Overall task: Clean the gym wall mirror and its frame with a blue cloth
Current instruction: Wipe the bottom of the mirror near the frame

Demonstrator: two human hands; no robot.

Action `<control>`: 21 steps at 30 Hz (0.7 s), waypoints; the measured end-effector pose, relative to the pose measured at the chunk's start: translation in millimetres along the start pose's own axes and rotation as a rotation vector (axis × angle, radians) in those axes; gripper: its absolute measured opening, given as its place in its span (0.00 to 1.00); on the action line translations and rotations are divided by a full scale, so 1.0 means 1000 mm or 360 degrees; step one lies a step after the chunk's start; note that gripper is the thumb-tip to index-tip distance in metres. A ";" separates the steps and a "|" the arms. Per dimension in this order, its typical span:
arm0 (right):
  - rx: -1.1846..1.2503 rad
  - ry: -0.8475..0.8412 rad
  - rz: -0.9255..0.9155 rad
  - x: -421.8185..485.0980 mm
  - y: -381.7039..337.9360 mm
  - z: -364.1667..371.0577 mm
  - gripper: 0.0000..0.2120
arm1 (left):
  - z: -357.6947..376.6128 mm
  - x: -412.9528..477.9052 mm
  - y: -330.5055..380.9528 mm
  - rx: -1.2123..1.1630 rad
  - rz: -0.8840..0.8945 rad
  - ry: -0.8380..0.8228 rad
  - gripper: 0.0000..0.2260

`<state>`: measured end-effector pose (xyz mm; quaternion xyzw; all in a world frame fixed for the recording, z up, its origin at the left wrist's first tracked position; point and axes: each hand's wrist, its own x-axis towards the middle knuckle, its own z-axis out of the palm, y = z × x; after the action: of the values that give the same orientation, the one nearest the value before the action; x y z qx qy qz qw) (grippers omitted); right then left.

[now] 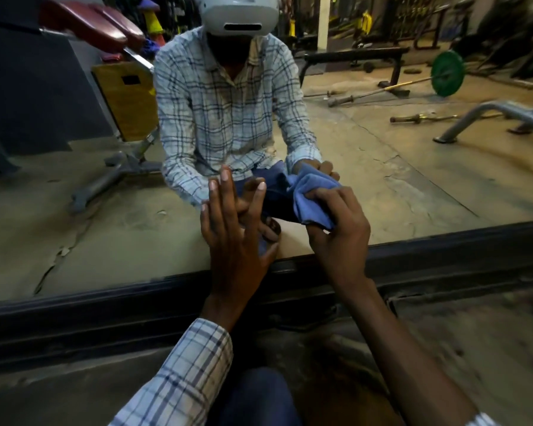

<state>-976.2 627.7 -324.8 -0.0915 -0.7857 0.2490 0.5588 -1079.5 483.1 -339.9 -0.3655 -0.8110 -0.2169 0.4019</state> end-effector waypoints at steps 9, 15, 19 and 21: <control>-0.0012 0.0003 0.0063 -0.003 -0.002 0.002 0.13 | 0.002 0.001 0.002 -0.0034 0.0018 0.0002 0.51; -0.0117 -0.0327 -0.0054 -0.037 0.024 0.002 0.16 | 0.002 0.001 0.006 -0.0052 -0.0027 0.0014 0.51; -0.0197 -0.0655 -0.0173 -0.072 0.056 -0.009 0.14 | 0.002 -0.001 0.011 -0.0042 -0.0080 0.0016 0.54; -0.0099 -0.0592 -0.0118 -0.064 0.056 -0.015 0.11 | 0.004 -0.004 0.016 -0.0049 -0.0122 0.0009 0.55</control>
<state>-946.9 652.9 -401.8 -0.0322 -0.8857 0.2164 0.4096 -1068.1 494.0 -344.3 -0.3396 -0.8199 -0.2457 0.3900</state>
